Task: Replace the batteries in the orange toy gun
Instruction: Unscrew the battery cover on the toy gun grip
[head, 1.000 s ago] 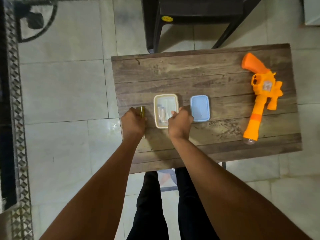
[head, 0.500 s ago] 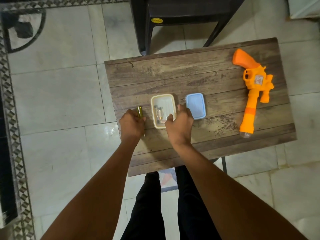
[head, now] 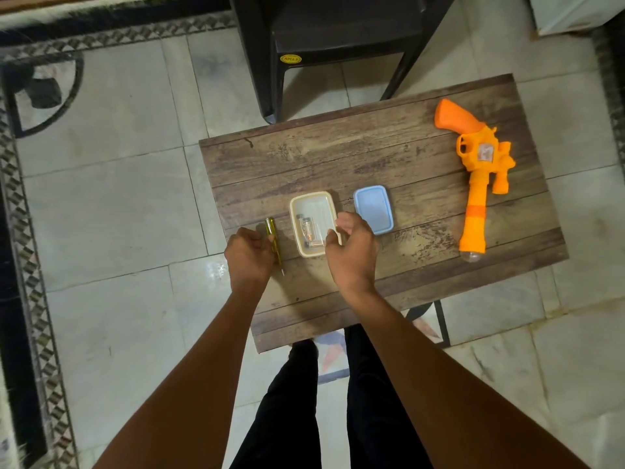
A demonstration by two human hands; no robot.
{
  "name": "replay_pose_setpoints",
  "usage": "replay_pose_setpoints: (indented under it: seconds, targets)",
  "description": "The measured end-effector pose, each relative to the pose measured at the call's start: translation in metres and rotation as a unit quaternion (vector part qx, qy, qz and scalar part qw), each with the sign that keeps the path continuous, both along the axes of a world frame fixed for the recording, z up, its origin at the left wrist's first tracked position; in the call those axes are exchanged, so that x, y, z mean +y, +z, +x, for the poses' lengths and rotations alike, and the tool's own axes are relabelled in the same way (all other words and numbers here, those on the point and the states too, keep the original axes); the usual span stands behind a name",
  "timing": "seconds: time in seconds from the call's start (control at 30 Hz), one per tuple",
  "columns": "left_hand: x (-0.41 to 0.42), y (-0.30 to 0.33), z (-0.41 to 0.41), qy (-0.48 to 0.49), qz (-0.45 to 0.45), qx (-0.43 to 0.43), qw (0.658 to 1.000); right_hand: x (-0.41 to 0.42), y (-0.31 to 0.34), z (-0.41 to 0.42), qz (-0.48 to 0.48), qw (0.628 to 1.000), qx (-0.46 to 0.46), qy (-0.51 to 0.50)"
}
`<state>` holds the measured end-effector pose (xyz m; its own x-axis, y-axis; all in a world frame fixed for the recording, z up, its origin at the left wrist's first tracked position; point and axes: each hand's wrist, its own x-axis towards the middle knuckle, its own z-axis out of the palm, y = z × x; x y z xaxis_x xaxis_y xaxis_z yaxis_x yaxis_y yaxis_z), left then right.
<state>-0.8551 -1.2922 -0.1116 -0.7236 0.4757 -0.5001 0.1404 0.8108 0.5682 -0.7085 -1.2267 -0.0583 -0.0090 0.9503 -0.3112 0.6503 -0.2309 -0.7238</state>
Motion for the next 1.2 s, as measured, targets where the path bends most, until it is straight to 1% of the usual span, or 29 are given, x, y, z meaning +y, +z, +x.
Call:
replay_pose_setpoints:
  seconds: [0.1, 0.2, 0.4, 0.57, 0.63, 0.73, 0.8, 0.97, 1.2]
  targets:
    - [0.001, 0.033, 0.006, -0.016, 0.061, 0.009, 0.998, -0.001, 0.020, 0.005, -0.006, 0.998, 0.048, -0.034]
    - [0.004, 0.083, 0.018, -0.030, 0.129, 0.000, 0.991, 0.000, 0.059, 0.015, -0.001, 0.992, 0.105, -0.064]
    - [0.013, 0.227, 0.077, -0.060, 0.249, -0.051, 0.965, -0.002, 0.191, 0.058, 0.071, 0.970, 0.194, -0.129]
    - [0.029, 0.310, 0.155, -0.079, 0.288, -0.069, 0.952, -0.003, 0.272, 0.127, 0.103, 0.950, 0.236, -0.175]
    - [0.039, 0.330, 0.193, -0.092, 0.307, -0.074, 0.944, -0.001, 0.293, 0.165, 0.123, 0.947, 0.245, -0.167]
    - [0.062, 0.343, 0.253, -0.110, 0.321, -0.081, 0.937, 0.015, 0.317, 0.229, 0.174, 0.946, 0.237, -0.133]
    - [0.084, 0.349, 0.301, -0.116, 0.327, -0.088, 0.934, 0.033, 0.328, 0.282, 0.194, 0.941, 0.238, -0.139]
    - [0.142, 0.368, 0.425, -0.146, 0.344, -0.080, 0.924, 0.081, 0.351, 0.412, 0.180, 0.940, 0.250, -0.143]
    - [0.215, 0.369, 0.539, -0.160, 0.351, -0.070, 0.920, 0.147, 0.365, 0.533, 0.164, 0.929, 0.276, -0.185]
